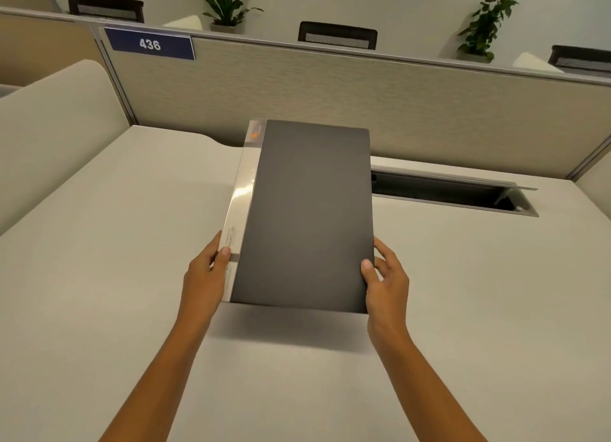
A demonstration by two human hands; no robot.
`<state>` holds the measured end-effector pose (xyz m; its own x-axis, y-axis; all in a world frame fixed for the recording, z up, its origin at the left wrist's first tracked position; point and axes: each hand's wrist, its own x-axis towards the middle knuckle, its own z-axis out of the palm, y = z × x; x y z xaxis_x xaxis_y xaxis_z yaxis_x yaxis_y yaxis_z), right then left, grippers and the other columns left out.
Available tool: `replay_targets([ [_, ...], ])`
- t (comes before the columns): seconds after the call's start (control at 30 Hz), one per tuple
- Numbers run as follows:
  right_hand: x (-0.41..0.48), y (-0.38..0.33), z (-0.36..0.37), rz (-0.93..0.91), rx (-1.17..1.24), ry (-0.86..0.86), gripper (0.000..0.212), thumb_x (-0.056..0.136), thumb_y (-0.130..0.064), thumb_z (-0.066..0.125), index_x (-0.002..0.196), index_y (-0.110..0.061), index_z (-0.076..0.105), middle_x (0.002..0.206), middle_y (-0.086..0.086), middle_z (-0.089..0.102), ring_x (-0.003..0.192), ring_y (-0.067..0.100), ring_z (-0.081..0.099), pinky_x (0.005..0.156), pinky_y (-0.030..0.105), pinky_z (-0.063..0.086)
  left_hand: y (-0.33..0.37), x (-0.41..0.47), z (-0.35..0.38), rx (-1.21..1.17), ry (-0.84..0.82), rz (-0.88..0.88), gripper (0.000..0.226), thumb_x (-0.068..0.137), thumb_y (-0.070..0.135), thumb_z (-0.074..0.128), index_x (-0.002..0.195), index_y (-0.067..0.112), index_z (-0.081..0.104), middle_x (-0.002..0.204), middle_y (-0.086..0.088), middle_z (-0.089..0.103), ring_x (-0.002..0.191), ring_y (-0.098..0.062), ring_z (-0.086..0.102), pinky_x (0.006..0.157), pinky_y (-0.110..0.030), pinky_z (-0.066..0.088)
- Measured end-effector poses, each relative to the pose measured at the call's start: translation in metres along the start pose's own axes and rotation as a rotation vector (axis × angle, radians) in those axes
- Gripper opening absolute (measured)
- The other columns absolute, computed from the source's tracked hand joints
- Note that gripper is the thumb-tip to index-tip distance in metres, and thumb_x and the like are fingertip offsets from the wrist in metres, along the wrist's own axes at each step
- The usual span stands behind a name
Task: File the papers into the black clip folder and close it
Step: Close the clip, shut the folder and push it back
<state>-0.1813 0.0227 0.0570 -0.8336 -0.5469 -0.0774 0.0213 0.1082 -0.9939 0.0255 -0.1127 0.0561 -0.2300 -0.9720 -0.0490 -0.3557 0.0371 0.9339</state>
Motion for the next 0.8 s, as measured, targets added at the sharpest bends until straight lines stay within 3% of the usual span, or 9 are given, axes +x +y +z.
replay_targets([
  [0.13,0.051,-0.004,0.032,-0.020,-0.004,0.004,0.038,0.096,-0.014,0.051,0.128,-0.033,0.053,0.124,-0.005,0.058,0.110,0.016,0.057,0.087,0.028,0.049,0.007,0.054,0.018,0.031,0.068,0.062,0.040,0.100,0.025,0.036,0.140,0.024,0.042,0.134,-0.005,0.055,0.121,-0.027,0.051,0.100,-0.040,0.043],
  [0.27,0.100,0.000,0.058,0.003,-0.055,-0.003,0.040,0.096,-0.012,0.050,0.133,-0.025,0.050,0.133,0.005,0.056,0.118,0.023,0.055,0.098,0.040,0.047,0.005,0.105,0.042,0.124,0.107,0.048,0.038,0.101,0.022,0.034,0.138,0.019,0.043,0.131,-0.010,0.056,0.114,-0.032,0.054,0.087,-0.033,0.044],
  [0.33,0.122,0.003,0.068,0.016,-0.087,-0.007,0.040,0.096,-0.010,0.050,0.134,-0.021,0.050,0.134,0.008,0.056,0.120,0.025,0.054,0.099,0.039,0.046,0.002,0.125,0.054,0.158,0.102,0.025,0.039,0.101,0.021,0.033,0.138,0.017,0.043,0.131,-0.012,0.056,0.112,-0.033,0.054,0.080,-0.030,0.043],
  [0.63,0.172,0.024,0.093,0.091,-0.321,0.051,0.037,0.094,-0.006,0.051,0.131,-0.008,0.054,0.130,0.014,0.060,0.116,0.032,0.058,0.100,0.040,0.045,-0.008,0.172,0.078,0.373,0.041,0.019,0.040,0.100,0.020,0.034,0.138,0.007,0.040,0.124,-0.021,0.056,0.108,-0.036,0.056,0.086,-0.040,0.050],
  [0.7,0.175,0.026,0.095,0.071,-0.384,0.064,0.036,0.093,-0.008,0.054,0.128,-0.006,0.056,0.129,0.014,0.061,0.114,0.033,0.059,0.099,0.040,0.046,-0.012,0.177,0.080,0.413,0.050,0.034,0.038,0.101,0.023,0.034,0.135,0.008,0.041,0.120,-0.019,0.054,0.102,-0.029,0.057,0.079,-0.032,0.050],
  [0.8,0.180,0.030,0.099,0.060,-0.447,0.088,0.033,0.092,-0.010,0.056,0.124,-0.004,0.059,0.124,0.016,0.062,0.106,0.033,0.062,0.093,0.037,0.050,-0.019,0.182,0.086,0.387,0.121,0.019,0.026,0.100,0.032,0.036,0.116,0.013,0.043,0.113,-0.010,0.055,0.078,-0.010,0.054,0.057,-0.021,0.044],
])
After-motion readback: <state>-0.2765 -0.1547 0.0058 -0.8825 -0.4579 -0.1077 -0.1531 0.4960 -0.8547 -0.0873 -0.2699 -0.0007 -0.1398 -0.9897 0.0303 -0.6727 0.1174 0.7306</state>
